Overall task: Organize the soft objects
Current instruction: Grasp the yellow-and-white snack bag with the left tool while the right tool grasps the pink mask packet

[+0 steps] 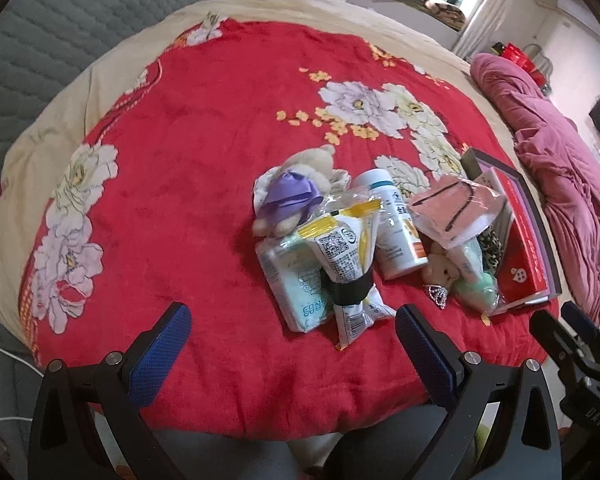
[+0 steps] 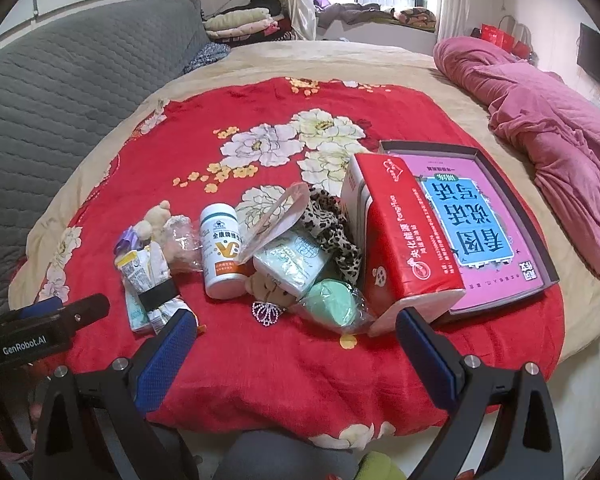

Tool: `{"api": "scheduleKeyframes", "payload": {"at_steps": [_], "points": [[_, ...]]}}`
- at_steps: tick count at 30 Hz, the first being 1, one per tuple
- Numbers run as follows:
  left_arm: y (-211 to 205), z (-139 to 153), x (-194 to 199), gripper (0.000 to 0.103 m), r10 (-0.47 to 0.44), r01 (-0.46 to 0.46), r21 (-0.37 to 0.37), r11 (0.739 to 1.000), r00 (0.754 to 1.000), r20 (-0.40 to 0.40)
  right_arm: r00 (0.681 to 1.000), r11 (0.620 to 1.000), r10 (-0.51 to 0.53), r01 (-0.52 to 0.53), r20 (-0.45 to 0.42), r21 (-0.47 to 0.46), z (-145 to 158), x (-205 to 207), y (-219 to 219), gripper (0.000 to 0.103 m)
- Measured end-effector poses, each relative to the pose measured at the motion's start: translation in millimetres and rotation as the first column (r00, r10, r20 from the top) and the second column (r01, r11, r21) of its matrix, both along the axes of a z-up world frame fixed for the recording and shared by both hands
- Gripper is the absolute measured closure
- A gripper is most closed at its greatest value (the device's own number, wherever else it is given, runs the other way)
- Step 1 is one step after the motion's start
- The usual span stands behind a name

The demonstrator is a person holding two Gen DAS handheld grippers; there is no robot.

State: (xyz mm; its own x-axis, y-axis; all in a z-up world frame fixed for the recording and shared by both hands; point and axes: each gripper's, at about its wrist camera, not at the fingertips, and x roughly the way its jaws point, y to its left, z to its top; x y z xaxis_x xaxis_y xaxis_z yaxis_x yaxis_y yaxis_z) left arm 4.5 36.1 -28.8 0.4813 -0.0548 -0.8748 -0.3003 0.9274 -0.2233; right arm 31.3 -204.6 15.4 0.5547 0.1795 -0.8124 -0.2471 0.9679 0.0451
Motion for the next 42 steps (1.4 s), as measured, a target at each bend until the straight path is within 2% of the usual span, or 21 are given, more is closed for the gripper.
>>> {"api": "scheduleKeyframes", "payload": {"at_steps": [3,9,12,14,15,16,20,22,26,29,32,33,36,42], "points": [[-8,-5,11,0.001,-0.016,0.016,-0.019,1.0,1.0,-0.009,1.0,1.0,-0.004,0.004,-0.01,-0.002,-5,5,0,0.003],[-33,-10,38,0.004,-0.026,0.026,0.005,1.0,0.999,-0.021,0.999,0.999,-0.035,0.035,-0.011,-0.006,-8,18,-10,0.003],[-37,-19,46,0.015,-0.01,0.011,0.025,1.0,0.999,-0.052,0.999,0.999,-0.039,0.039,-0.011,-0.014,-8,28,-14,0.003],[-36,-26,51,0.041,0.008,-0.008,-0.001,1.0,0.997,-0.074,0.999,0.999,-0.043,0.043,-0.002,-0.011,-6,36,-16,0.003],[-36,-31,53,0.046,0.02,-0.021,-0.01,1.0,0.996,-0.09,0.999,0.999,-0.045,0.045,-0.001,-0.008,-4,40,-16,0.003],[-37,-35,56,0.048,0.033,-0.033,0.003,0.999,0.993,-0.111,0.999,0.999,-0.046,0.046,-0.002,-0.002,-3,45,-15,0.003],[-42,-40,63,0.048,0.052,-0.049,0.032,0.998,0.991,-0.126,0.999,0.999,-0.047,0.047,-0.009,0.022,0,75,-8,0.003],[-43,-42,66,0.048,0.064,-0.058,0.048,0.997,0.989,-0.133,0.998,0.999,-0.051,0.051,-0.026,0.001,-3,87,-2,0.006],[-41,-44,69,0.048,0.078,-0.071,0.051,0.996,0.987,-0.142,0.994,0.999,-0.044,0.043,-0.099,-0.008,-14,115,10,0.021],[-41,-45,70,0.051,0.08,-0.074,0.049,0.996,0.987,-0.137,0.988,0.999,-0.048,0.046,-0.144,-0.022,-25,130,18,0.045],[-38,-45,68,0.055,0.077,-0.075,0.022,0.997,0.989,-0.125,0.987,0.999,-0.047,0.043,-0.151,-0.026,-30,136,24,0.064],[-37,-46,68,0.055,0.076,-0.075,0.012,0.997,0.99,-0.122,0.987,0.999,-0.04,0.037,-0.154,-0.027,-31,137,26,0.074],[-32,-46,67,0.056,0.078,-0.081,-0.025,0.996,0.99,-0.115,0.989,0.999,-0.022,0.018,-0.143,-0.027,-32,134,31,0.089],[-22,-44,59,0.057,0.081,-0.09,-0.101,0.991,0.993,-0.085,0.994,0.998,-0.001,0.008,-0.106,0.065,-16,122,20,0.092]]}}
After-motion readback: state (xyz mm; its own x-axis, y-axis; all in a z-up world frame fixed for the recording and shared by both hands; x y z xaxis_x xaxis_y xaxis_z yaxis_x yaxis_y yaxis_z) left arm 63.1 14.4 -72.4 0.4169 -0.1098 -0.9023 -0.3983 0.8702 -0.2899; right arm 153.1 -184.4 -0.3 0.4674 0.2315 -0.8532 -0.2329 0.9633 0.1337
